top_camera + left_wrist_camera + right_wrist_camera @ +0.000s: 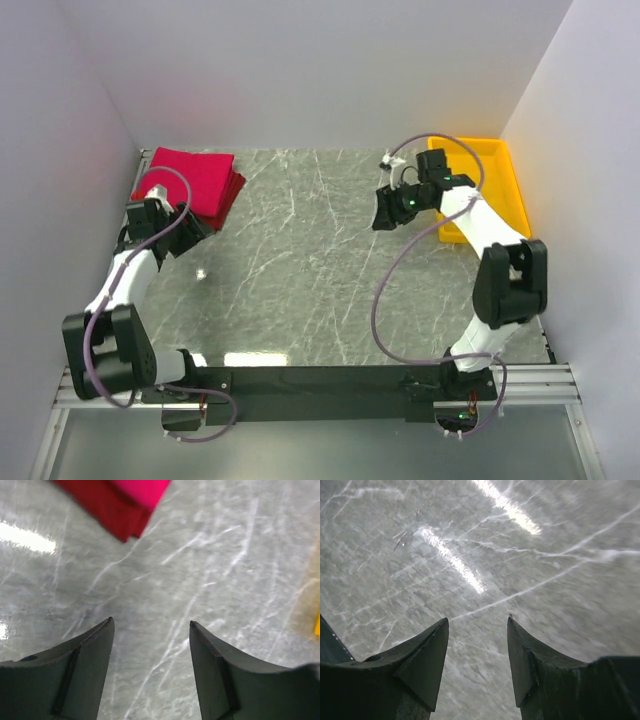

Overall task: Fold and stack the t-shirts
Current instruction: Neatly place the folded tshirt to the corner

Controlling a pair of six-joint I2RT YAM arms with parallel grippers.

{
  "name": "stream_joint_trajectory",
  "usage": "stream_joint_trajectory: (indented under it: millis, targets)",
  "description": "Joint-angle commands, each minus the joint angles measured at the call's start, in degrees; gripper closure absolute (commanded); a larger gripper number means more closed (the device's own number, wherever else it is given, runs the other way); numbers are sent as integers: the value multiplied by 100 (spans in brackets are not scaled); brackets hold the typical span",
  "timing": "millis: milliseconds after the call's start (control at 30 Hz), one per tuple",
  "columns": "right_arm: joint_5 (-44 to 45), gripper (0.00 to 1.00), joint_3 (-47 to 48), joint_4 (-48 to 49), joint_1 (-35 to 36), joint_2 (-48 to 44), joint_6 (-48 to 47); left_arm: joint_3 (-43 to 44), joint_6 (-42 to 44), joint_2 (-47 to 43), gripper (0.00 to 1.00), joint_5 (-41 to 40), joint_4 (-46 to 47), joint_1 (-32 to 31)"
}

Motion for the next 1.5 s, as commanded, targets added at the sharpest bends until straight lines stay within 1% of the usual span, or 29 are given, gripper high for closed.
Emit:
stream_joint_trajectory:
  millis: [0, 67, 133, 167, 200, 233, 333, 367, 400, 433, 467, 500, 533, 633, 767, 933, 1133, 1267, 1400, 1467]
  targets:
    - [194, 43, 31, -125, -207, -890, -299, 40, 23, -751, 33, 361, 595, -6]
    - [186, 42, -4, -170, -374, -1223, -290, 67, 163, -1101, 26, 203, 463, -6]
    - [229, 42, -91, -196, -479, -1488, -307, 93, 251, -1331, 15, -7, 375, -15]
    - [256, 42, -161, -196, -584, -1759, -316, 102, 304, -1550, 10, -113, 244, -6]
    - [282, 42, -206, -188, -637, -1892, -325, 119, 313, -1656, 9, -227, 182, -6]
    - [343, 42, -241, -179, -699, -2041, -316, 146, 313, -1753, 1, -420, 120, -15]
    - [405, 41, -399, -74, -875, -2586, -229, 181, 234, -2122, 1, -658, 14, -6]
    - [614, 40, -460, 14, -875, -2727, -37, 190, 199, -2288, 1, -746, 6, -6]
    - [747, 39, -548, 102, -1023, -2981, 43, 190, 173, -2351, 1, -755, -12, -6]
    - [870, 34, -592, 216, -1042, -3096, 96, 207, 155, -2413, 1, -773, -47, -15]
    - [1254, 31, -715, 330, -1051, -3332, 349, 225, 164, -2500, 1, -747, -65, -6]
    - [1458, 28, -803, 549, -1060, -3430, 500, 269, 164, -2545, 0, -712, -91, -6]
    - [1634, 23, -873, 620, -1077, -3518, 614, 304, 190, -2562, 1, -668, -161, -6]
    - [2101, 19, -1076, 717, -1130, -3730, 949, 392, 295, -2624, 1, -650, -328, -6]
    - [2462, 20, -1330, 762, -1192, -3888, 1528, 445, 392, -2782, 1, -834, -653, -15]
    - [2831, 19, -1524, 762, -1192, -3968, 1820, 454, 436, -2940, 1, -905, -891, -6]
    - [2928, 19, -1867, 1068, -1192, -4222, 2100, 506, 489, -3020, 1, -993, -1145, -6]
    - [3393, 18, -2051, 1306, -1192, -4372, 2513, 524, 533, -3055, 1, -1045, -1260, -6]
    - [3657, 18, -2087, 1254, -1192, -4302, 2505, 489, 524, -3064, 1, -1089, -1286, -6]
    - [3605, 18, -2131, 1228, -1192, -4310, 2331, 471, 524, -3055, 1, -1107, -1269, -6]
